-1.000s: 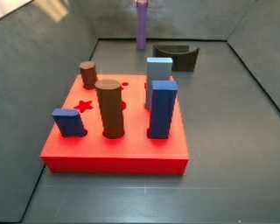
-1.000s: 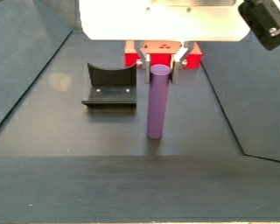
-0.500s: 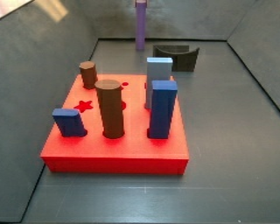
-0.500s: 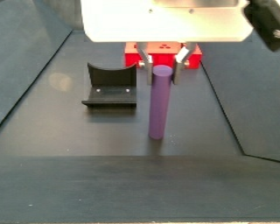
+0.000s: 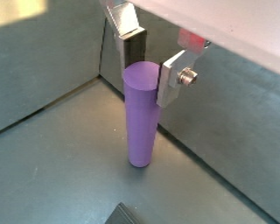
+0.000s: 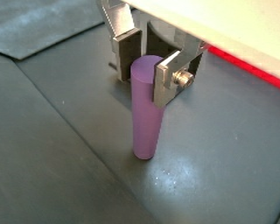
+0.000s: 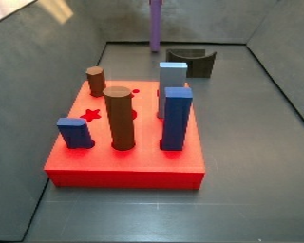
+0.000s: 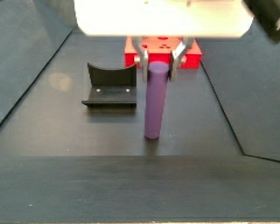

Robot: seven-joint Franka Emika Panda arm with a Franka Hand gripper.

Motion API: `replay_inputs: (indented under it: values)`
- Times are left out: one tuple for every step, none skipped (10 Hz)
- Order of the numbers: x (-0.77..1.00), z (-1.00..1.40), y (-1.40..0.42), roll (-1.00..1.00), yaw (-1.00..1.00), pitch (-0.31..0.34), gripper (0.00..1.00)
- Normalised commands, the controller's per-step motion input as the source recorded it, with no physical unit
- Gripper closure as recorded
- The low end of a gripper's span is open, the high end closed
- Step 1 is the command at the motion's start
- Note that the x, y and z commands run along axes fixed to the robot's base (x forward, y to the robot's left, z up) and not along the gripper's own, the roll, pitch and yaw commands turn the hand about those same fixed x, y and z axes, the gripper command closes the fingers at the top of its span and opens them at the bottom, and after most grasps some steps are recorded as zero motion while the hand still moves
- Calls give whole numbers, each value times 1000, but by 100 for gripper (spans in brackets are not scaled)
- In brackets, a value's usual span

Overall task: Pick up the round object. Move up. Move to above the board. Insert the round object.
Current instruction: Move up, then move to above the board.

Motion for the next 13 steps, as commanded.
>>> replay_inputs:
  values:
    - [-50, 635, 5, 5, -39, 68, 100]
    - [-37, 541, 3, 14, -35, 73, 100]
    - [-15, 329, 6, 29, -17, 86, 100]
    - [1, 168, 4, 34, -1, 97, 100]
    - [-380, 1000, -593, 92, -208, 434, 100]
    - [-380, 1000, -588, 94, -204, 431, 100]
    - [-282, 1000, -421, 136, -99, 239, 100]
    - [-226, 936, -318, 121, -66, 174, 100]
    - [-147, 759, -181, 82, -35, 114, 100]
    - [-69, 503, -93, 60, -11, 85, 100]
    - [-26, 318, -51, 60, 4, 89, 100]
    - [15, 156, -1000, 6, -4, 17, 100]
    - [18, 136, -1000, 20, 5, 8, 100]
